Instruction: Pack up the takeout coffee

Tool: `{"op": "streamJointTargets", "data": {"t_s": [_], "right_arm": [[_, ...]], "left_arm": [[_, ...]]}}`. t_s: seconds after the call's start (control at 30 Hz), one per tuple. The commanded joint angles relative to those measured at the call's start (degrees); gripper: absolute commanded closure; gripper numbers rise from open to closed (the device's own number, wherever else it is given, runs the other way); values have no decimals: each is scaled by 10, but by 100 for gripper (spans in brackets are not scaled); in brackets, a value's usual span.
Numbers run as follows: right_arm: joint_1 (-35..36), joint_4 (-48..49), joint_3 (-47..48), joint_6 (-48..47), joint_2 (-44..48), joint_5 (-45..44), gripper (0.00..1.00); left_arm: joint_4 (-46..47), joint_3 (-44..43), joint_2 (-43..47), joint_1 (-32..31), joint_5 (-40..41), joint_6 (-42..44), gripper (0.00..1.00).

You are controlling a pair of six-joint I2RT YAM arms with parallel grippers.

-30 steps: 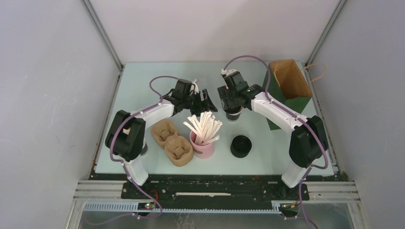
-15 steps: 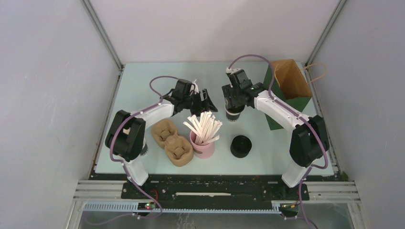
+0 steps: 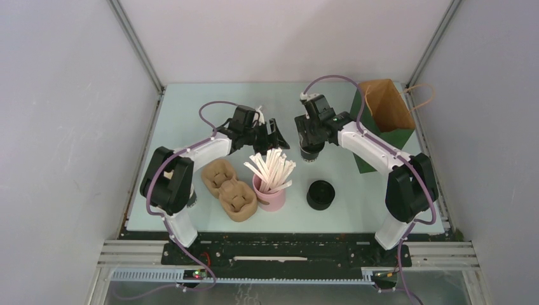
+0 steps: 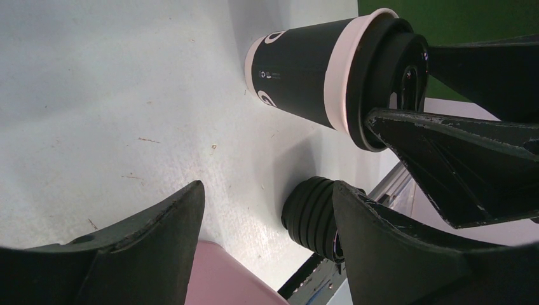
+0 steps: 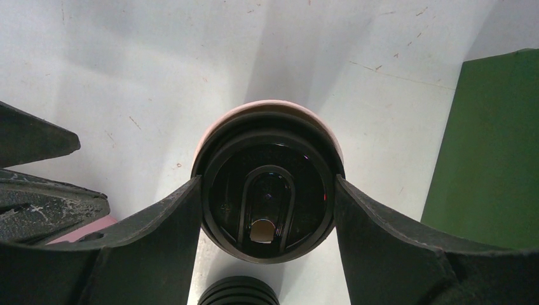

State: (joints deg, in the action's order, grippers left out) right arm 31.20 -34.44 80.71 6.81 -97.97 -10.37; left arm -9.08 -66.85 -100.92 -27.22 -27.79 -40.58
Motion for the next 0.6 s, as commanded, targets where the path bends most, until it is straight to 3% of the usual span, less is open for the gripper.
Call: {"op": "streamJointTargets", "data": {"t_s": [0.0,0.57], "right_arm": [[-1,22,-5,11,25,7,42],[-9,25,-8,9,7,9,41]], "left_arm": [[14,-19,24,2,-12,-1,22],[15,-20,24,2,-15,0,22]]}}
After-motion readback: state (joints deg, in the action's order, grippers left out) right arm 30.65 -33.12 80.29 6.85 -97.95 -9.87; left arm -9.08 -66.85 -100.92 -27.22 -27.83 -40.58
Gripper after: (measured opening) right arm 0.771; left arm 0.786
